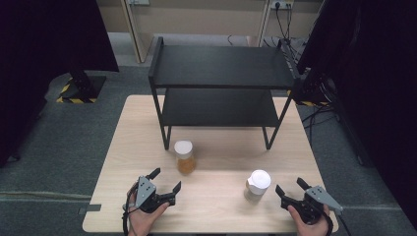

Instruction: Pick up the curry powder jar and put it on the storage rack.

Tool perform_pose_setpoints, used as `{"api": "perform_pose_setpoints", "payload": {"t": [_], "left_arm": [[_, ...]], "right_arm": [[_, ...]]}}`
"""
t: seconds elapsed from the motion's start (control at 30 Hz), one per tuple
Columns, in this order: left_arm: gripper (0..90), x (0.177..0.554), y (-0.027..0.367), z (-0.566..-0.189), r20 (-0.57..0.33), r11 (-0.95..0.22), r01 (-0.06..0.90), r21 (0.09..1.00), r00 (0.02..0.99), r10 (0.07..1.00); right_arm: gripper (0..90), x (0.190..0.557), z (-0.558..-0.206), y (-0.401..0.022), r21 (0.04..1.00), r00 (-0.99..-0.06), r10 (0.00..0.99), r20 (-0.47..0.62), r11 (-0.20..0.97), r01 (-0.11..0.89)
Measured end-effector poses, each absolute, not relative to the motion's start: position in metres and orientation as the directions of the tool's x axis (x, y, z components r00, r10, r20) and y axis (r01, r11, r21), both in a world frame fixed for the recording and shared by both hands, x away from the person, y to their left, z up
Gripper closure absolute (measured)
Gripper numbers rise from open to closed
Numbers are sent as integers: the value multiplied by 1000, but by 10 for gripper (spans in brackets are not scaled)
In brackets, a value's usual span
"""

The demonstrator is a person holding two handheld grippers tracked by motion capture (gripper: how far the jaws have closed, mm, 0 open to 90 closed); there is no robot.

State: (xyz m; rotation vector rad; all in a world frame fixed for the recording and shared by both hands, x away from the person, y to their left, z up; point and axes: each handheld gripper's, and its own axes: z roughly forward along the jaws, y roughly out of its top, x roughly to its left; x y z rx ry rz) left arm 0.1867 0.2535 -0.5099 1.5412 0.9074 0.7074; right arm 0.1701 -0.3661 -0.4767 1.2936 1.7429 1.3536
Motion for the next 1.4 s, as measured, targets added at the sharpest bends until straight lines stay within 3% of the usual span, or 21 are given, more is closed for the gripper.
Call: {"api": "perform_pose_setpoints", "payload": {"t": [1.4], "left_arm": [[103,238,224,-495,-26,-56,137,989,535,845]], "right_arm": [[73,173,-475,-368,934,-368,921,126,15,358]]}}
